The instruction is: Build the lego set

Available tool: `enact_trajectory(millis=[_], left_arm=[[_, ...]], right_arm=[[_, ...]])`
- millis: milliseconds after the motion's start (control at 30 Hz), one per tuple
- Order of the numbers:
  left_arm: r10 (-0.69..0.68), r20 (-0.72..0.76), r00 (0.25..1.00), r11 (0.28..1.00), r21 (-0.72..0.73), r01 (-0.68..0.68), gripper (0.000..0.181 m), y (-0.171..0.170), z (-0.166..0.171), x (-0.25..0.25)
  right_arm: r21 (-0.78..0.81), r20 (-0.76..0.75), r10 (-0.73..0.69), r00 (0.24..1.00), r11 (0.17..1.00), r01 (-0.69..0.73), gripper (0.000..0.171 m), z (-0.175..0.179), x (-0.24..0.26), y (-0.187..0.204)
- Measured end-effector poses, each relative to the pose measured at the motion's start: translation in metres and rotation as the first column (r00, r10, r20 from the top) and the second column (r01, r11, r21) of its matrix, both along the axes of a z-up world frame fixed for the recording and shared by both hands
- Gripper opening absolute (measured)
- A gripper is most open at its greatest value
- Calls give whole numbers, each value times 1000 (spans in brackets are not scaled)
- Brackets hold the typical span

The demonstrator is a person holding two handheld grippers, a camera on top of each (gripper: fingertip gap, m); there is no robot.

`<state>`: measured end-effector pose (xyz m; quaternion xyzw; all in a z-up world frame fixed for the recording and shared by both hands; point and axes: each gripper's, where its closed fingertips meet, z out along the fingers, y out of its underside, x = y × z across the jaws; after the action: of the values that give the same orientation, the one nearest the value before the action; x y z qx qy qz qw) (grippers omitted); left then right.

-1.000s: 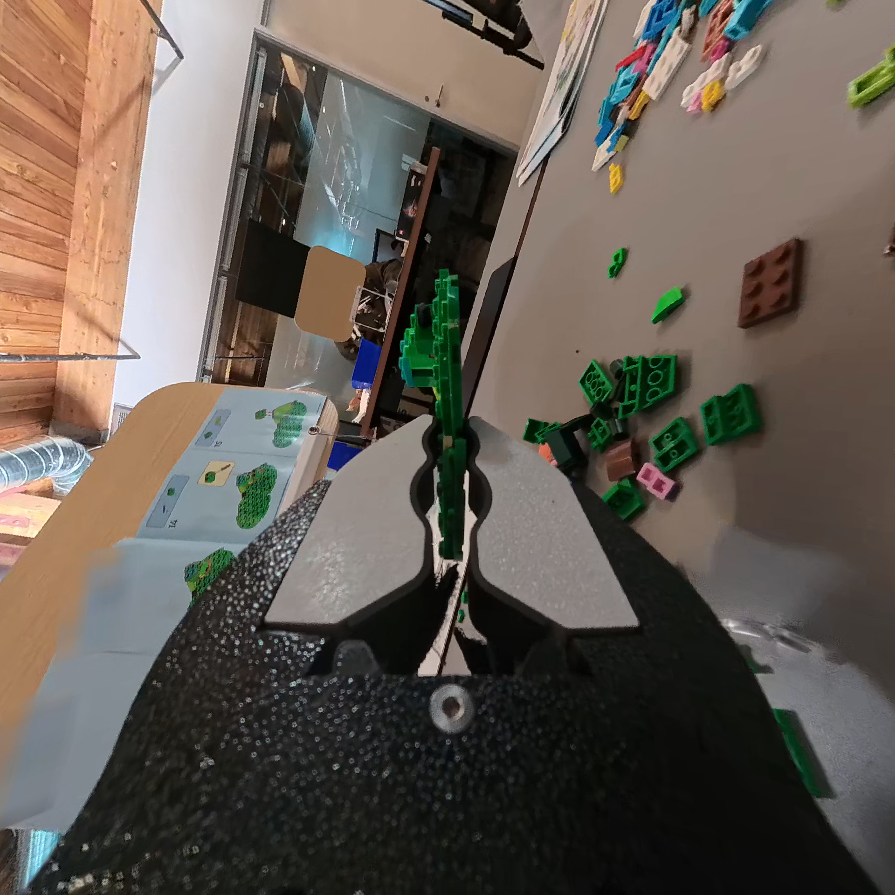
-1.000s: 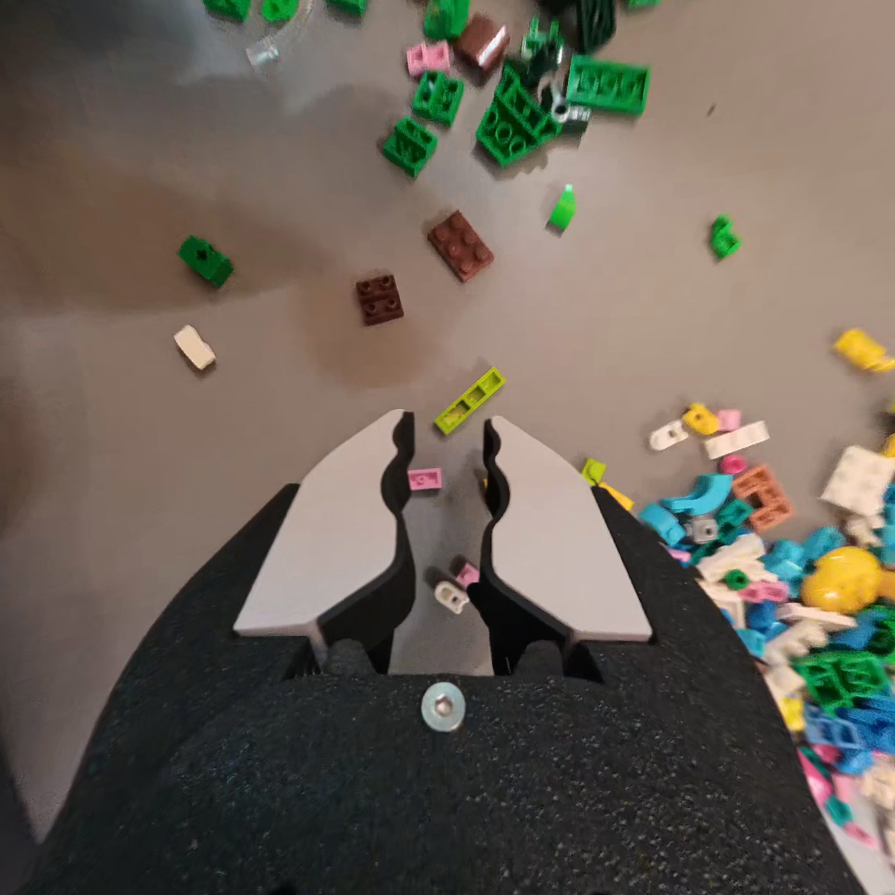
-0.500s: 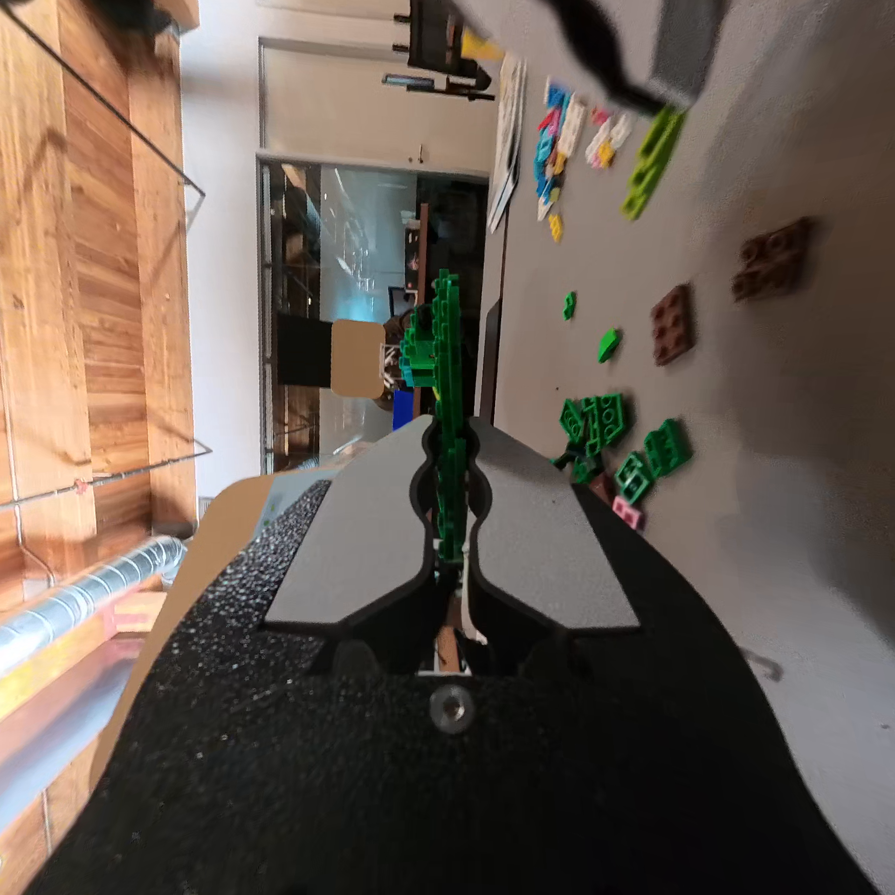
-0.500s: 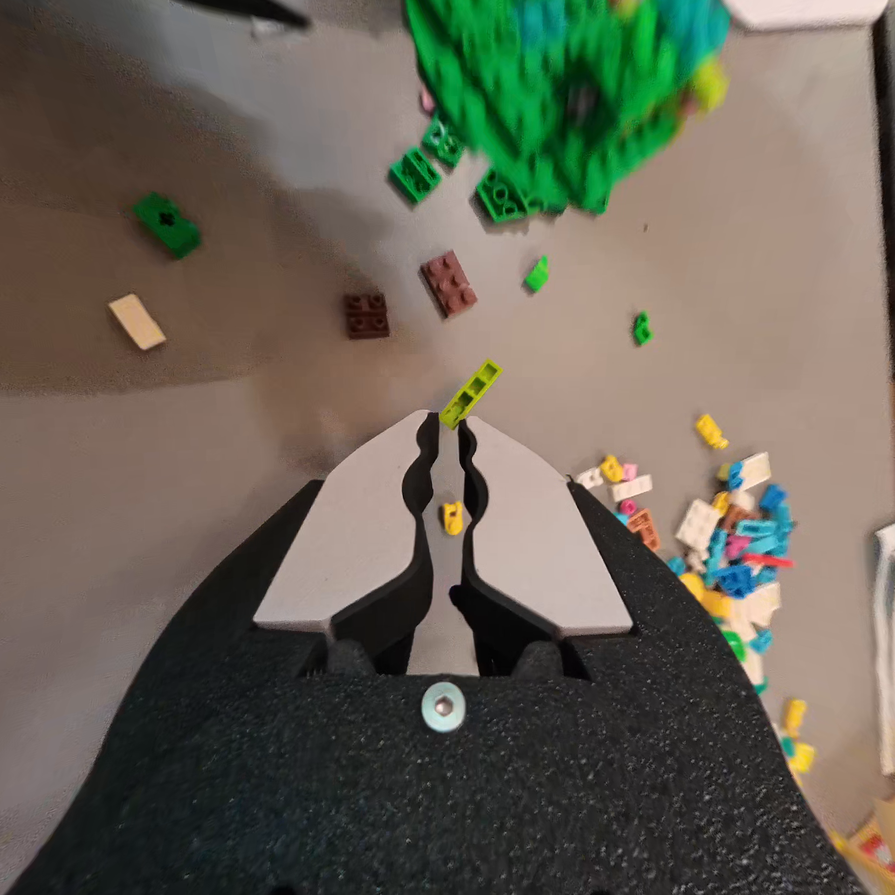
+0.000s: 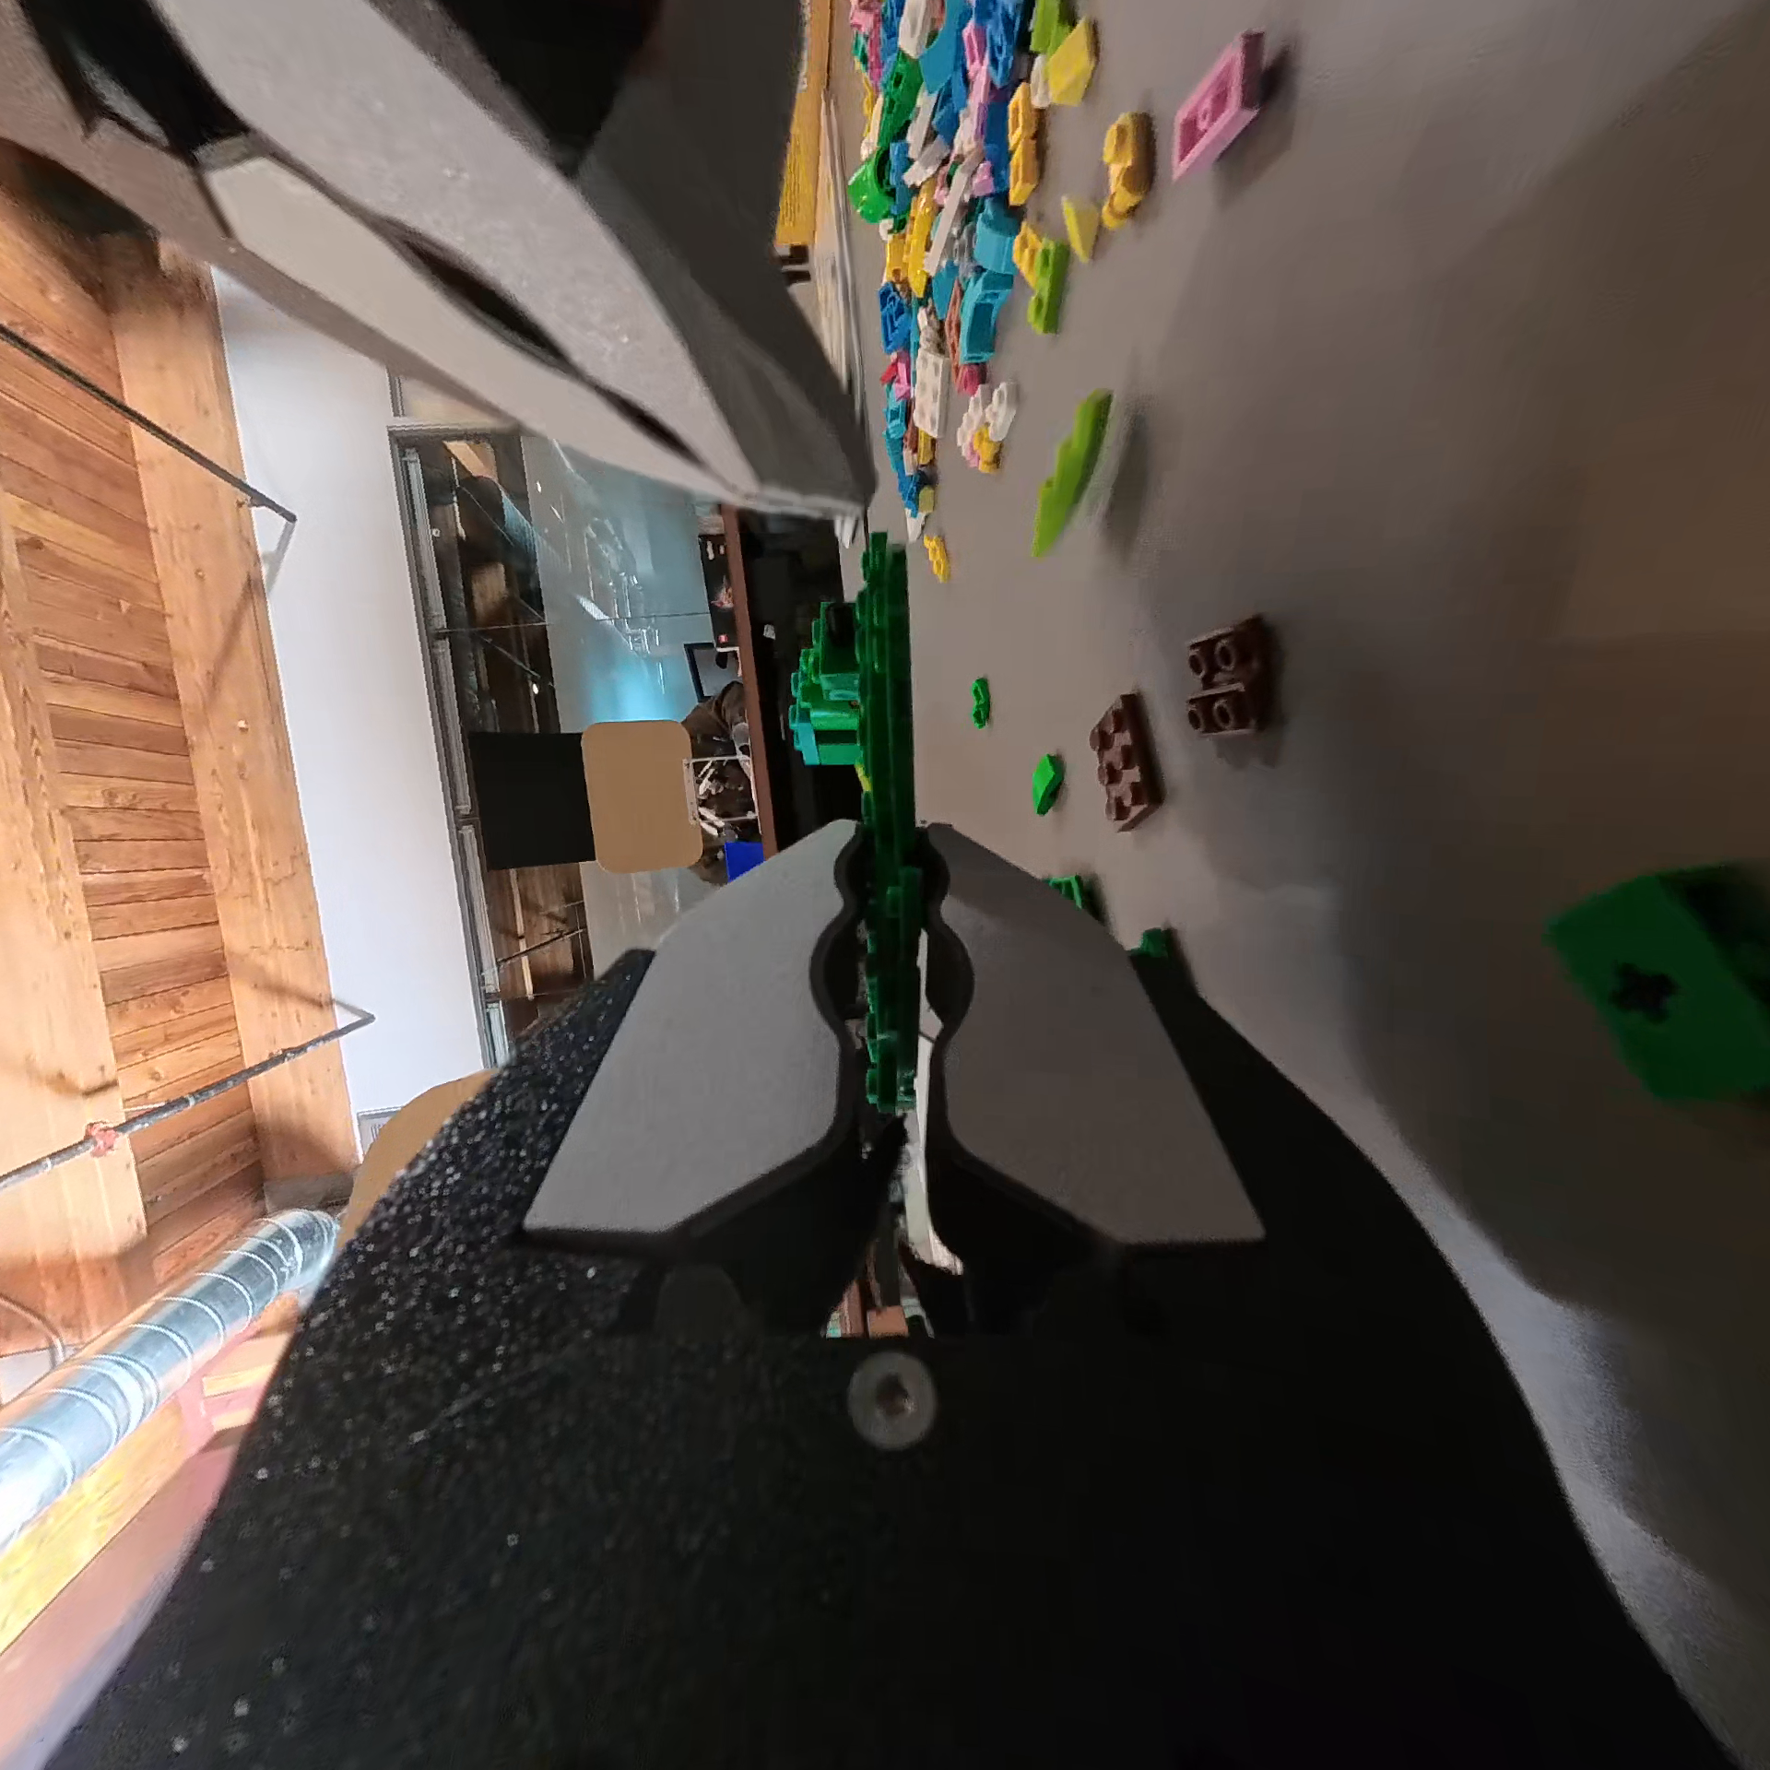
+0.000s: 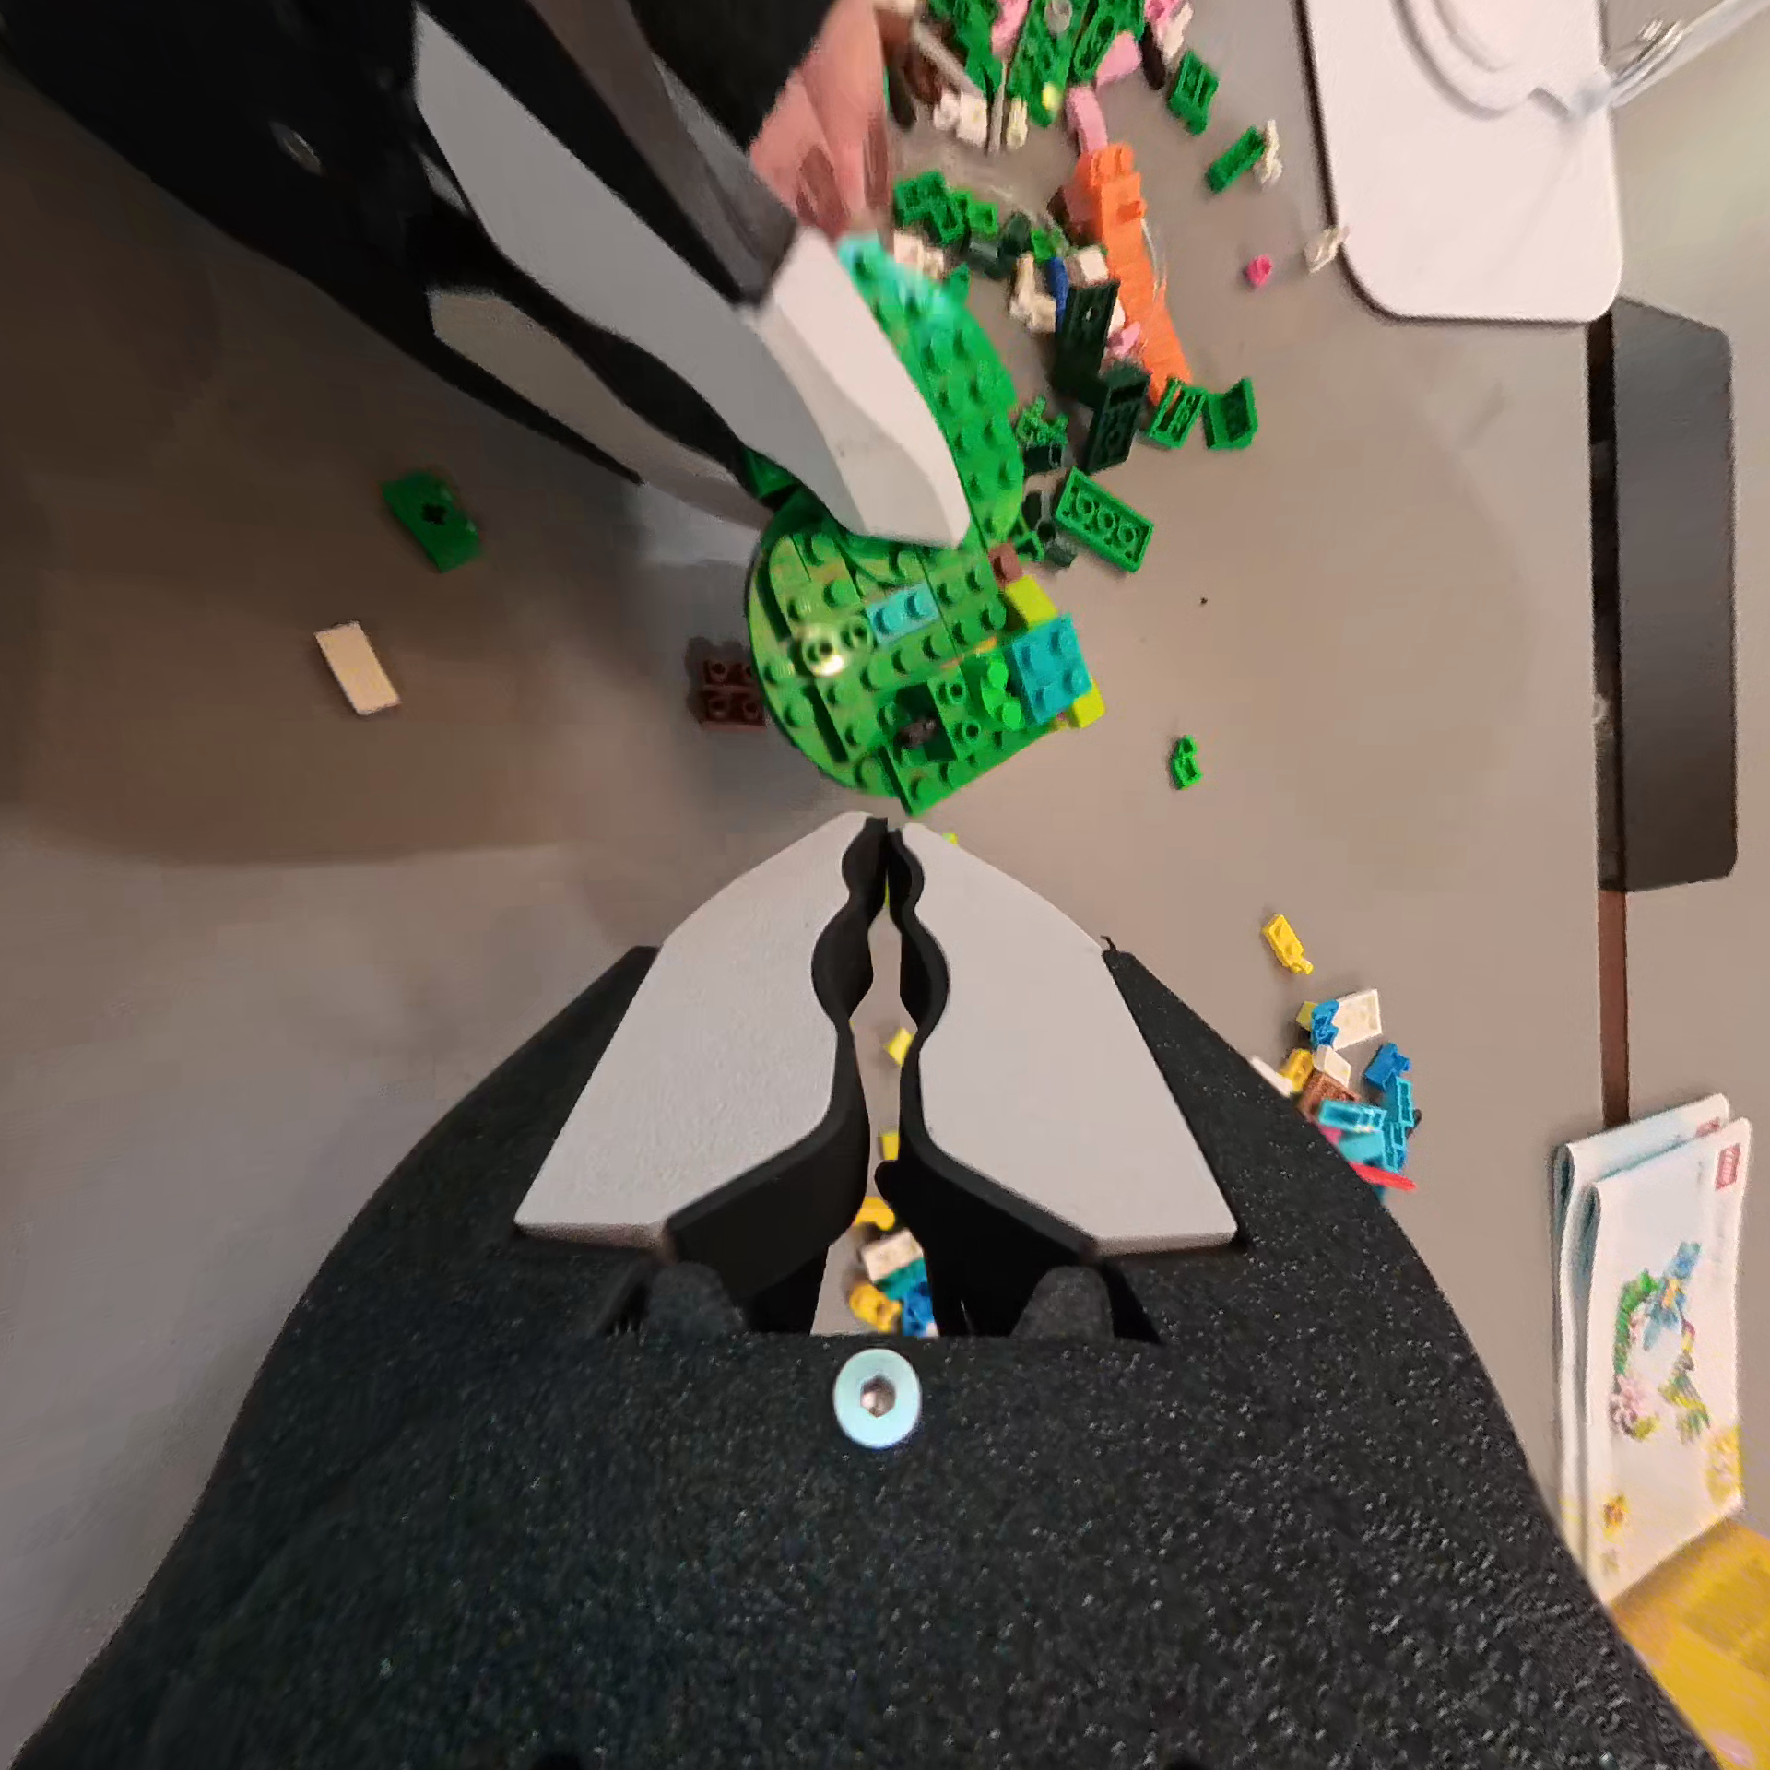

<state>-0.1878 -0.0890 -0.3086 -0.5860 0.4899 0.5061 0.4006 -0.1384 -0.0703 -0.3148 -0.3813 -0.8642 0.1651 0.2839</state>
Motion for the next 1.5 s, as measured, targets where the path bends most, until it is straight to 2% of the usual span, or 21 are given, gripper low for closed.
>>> enact_trajectory(millis=[100, 167, 267, 333, 400, 467, 533, 633, 767, 933, 1000, 1167, 1267, 1333, 1433, 1500], left_arm=[[35, 38, 999, 999, 23, -36, 8, -3, 7, -11], [60, 70, 996, 997, 37, -63, 8, -5, 11, -20], [88, 102, 991, 994, 47, -93, 8, -8, 14, -30], [96, 112, 989, 994, 48, -102, 8, -9, 14, -33], [95, 116, 989, 994, 48, -101, 8, -9, 15, -33], [85, 122, 989, 995, 49, -91, 8, -9, 15, -31], [80, 127, 989, 995, 46, -87, 8, -9, 15, -30], [88, 128, 988, 995, 37, -93, 8, -10, 13, -32], [93, 135, 986, 995, 32, -99, 8, -11, 12, -35], [91, 129, 987, 995, 16, -94, 8, -12, 9, -34], [88, 131, 987, 996, 13, -91, 8, -12, 8, -33], [81, 141, 987, 997, 7, -82, 8, -12, 7, -32], [74, 143, 987, 997, 5, -75, 8, -12, 6, -30], [73, 139, 988, 997, 2, -74, 7, -12, 6, -29], [76, 132, 988, 997, 1, -77, 8, -12, 5, -29], [79, 133, 988, 997, 2, -80, 8, -13, 6, -30]], right_arm=[[-3, 104, -16, 994, 1000, 16, 0, -6, 2, 13], [-87, 171, -26, 985, 995, 41, 2, -12, 4, 15], [-229, 242, -104, 965, 960, 161, 13, -21, 0, 23], [-262, 279, -110, 954, 947, 186, 20, -27, 0, 26], [-182, 251, -35, 967, 980, 82, 20, -33, 0, 33], [-96, 237, 133, 962, 989, -113, 24, -38, 2, 32], [-29, 258, 298, 919, 953, -301, 25, -41, 6, 27], [69, 293, 477, 829, 854, -515, 25, -39, 5, 18], [188, 428, 553, 715, 719, -669, 23, -46, 3, 24], [199, 479, 570, 668, 670, -715, 7, -50, -1, 23], [181, 455, 570, 685, 693, -697, 0, -47, -2, 21], [11, 282, 555, 783, 814, -581, 2, -28, -4, 11], [-19, 301, 487, 820, 863, -505, 24, -30, -1, 20], [-99, 395, 371, 840, 927, -362, 32, -37, 5, 23], [-188, 404, 239, 883, 966, -176, 26, -35, 4, 21], [-219, 405, 19, 914, 973, 77, 21, -33, -3, 26]])
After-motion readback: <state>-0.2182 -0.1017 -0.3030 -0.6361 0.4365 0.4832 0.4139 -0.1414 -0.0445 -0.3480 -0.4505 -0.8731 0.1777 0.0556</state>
